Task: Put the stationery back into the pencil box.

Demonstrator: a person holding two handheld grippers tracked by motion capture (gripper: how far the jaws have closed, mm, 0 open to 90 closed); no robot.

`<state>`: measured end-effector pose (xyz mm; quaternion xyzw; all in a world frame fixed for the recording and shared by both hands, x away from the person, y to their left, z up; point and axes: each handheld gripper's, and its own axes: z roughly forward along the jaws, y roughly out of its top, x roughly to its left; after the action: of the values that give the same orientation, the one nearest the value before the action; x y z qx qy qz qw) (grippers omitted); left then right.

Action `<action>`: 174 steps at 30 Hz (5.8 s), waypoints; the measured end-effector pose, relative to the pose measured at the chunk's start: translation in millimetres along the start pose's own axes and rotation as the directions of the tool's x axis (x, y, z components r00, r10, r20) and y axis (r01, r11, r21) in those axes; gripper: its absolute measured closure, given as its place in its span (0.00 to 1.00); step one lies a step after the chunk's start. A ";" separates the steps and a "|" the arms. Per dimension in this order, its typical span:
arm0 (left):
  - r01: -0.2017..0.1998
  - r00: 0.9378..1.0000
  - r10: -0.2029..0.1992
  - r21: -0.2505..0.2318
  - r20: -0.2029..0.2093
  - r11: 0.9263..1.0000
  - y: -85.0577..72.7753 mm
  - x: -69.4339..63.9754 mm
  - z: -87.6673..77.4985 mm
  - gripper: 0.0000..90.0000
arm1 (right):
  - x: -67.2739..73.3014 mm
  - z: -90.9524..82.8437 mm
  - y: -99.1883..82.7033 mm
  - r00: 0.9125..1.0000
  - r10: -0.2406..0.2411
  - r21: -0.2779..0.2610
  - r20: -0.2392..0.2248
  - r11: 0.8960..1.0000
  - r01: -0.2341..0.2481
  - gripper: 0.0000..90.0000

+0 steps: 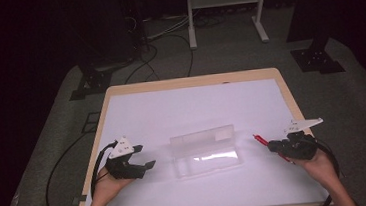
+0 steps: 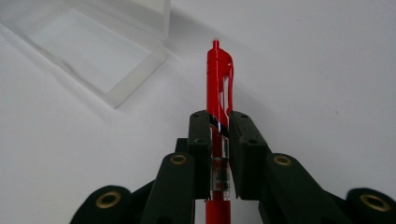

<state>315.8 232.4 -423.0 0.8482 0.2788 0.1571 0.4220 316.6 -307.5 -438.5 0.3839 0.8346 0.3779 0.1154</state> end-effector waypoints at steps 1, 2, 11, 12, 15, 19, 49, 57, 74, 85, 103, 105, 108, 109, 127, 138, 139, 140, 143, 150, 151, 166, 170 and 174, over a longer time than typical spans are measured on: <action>0.002 1.000 -0.002 -0.004 0.000 1.000 -0.3 0.5 -0.5 0.27 | 0.6 -1.7 1.2 1.000 0.001 -0.005 -0.005 1.000 -0.001 0.87; 0.004 1.000 -0.004 -0.005 0.000 1.000 -0.5 0.9 -0.7 0.27 | 1.2 -3.1 2.7 1.000 -0.004 -0.008 -0.009 1.000 0.004 0.88; 0.016 1.000 -0.016 -0.007 0.001 1.000 -2.7 4.0 -0.7 0.26 | 13.0 -18.6 25.1 0.997 -0.066 -0.024 -0.036 0.998 0.065 0.87; 0.015 1.000 -0.015 -0.006 -0.002 1.000 -2.9 4.2 -0.8 0.26 | 13.0 -18.6 25.1 0.997 -0.066 -0.024 -0.036 0.998 0.065 0.87; 0.022 1.000 -0.022 -0.004 -0.008 1.000 -4.3 5.3 -0.8 0.26 | 16.4 -20.7 30.3 0.995 -0.083 -0.031 -0.052 0.996 0.082 0.87; 0.025 1.000 -0.025 0.000 -0.010 1.000 -5.7 5.0 0.8 0.25 | 19.3 -22.2 35.4 0.992 -0.097 -0.038 -0.076 0.995 0.094 0.87; 0.034 0.999 -0.034 0.027 -0.022 0.999 -11.5 7.7 2.8 0.22 | 52.4 -12.0 86.7 0.951 -0.246 -0.075 -0.187 0.969 0.236 0.87; 0.037 0.999 -0.036 0.018 -0.028 0.999 -11.6 9.2 0.2 0.22 | 62.3 -2.4 95.4 0.933 -0.283 -0.070 -0.221 0.959 0.274 0.87; 0.040 0.999 -0.040 0.020 -0.018 0.999 -12.2 9.6 0.1 0.22 | 69.0 24.6 106.2 0.892 -0.340 -0.058 -0.296 0.939 0.339 0.87; 0.049 0.999 -0.049 0.020 -0.008 0.999 -13.2 10.3 1.0 0.22 | 68.3 42.9 109.8 0.875 -0.352 -0.053 -0.331 0.933 0.355 0.87; 0.054 0.999 -0.054 0.034 -0.010 0.998 -14.1 10.8 2.9 0.21 | 75.7 64.6 109.7 0.852 -0.371 -0.070 -0.370 0.925 0.373 0.87; 0.056 0.998 -0.056 0.032 -0.010 0.998 -13.9 10.8 3.0 0.21 | 75.8 67.3 109.8 0.849 -0.375 -0.070 -0.373 0.924 0.377 0.87; 0.056 0.998 -0.056 0.035 -0.011 0.998 -14.2 10.7 3.2 0.21 | 76.8 70.8 109.1 0.847 -0.373 -0.066 -0.377 0.924 0.378 0.87; 0.054 0.999 -0.054 0.038 -0.010 0.998 -14.1 10.8 3.2 0.20 | 76.7 71.9 108.8 0.845 -0.377 -0.068 -0.379 0.922 0.381 0.87; 0.056 0.998 -0.055 0.036 -0.008 0.998 -13.6 10.1 4.3 0.20 | 86.9 90.7 107.9 0.816 -0.394 -0.057 -0.422 0.910 0.410 0.87; 0.061 0.998 -0.060 0.030 -0.008 0.998 -13.5 10.6 3.6 0.20 | 91.1 108.7 105.3 0.802 -0.409 -0.010 -0.435 0.893 0.450 0.87; 0.059 0.998 -0.059 0.028 -0.005 0.998 -13.6 10.5 3.4 0.20 | 92.1 110.6 105.0 0.802 -0.408 0.001 -0.435 0.891 0.454 0.87; 0.058 0.998 -0.057 0.028 -0.004 0.998 -13.7 10.0 3.4 0.20 | 92.7 111.3 104.7 0.803 -0.412 0.006 -0.432 0.889 0.459 0.87; 0.060 0.998 -0.059 0.027 -0.005 0.998 -13.3 10.3 4.0 0.20 | 93.4 114.4 104.3 0.801 -0.414 0.007 -0.434 0.887 0.462 0.87; 0.051 0.999 -0.051 0.035 -0.007 0.998 -13.2 10.0 4.5 0.20 | 94.8 121.3 102.9 0.796 -0.414 0.018 -0.441 0.883 0.470 0.87; 0.052 0.999 -0.052 0.037 -0.006 0.998 -13.3 10.0 4.6 0.20 | 94.4 122.8 102.6 0.794 -0.418 0.020 -0.441 0.880 0.474 0.87; 0.064 0.998 -0.064 0.028 -0.012 0.998 -15.3 11.1 1.9 0.19 | 92.8 132.1 96.2 0.796 -0.401 0.055 -0.454 0.879 0.474 0.87; 0.060 0.998 -0.059 0.029 -0.013 0.998 -15.4 10.7 1.8 0.19 | 91.2 135.1 92.5 0.799 -0.396 0.063 -0.452 0.879 0.472 0.87; 0.059 0.998 -0.059 0.024 -0.016 0.998 -14.9 10.7 1.1 0.19 | 90.7 137.5 90.3 0.802 -0.387 0.066 -0.456 0.883 0.464 0.87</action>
<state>319.8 245.5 -435.3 0.8434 0.3088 0.1477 0.4141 371.4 -129.0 -459.3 0.1018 0.9335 0.3429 -0.0233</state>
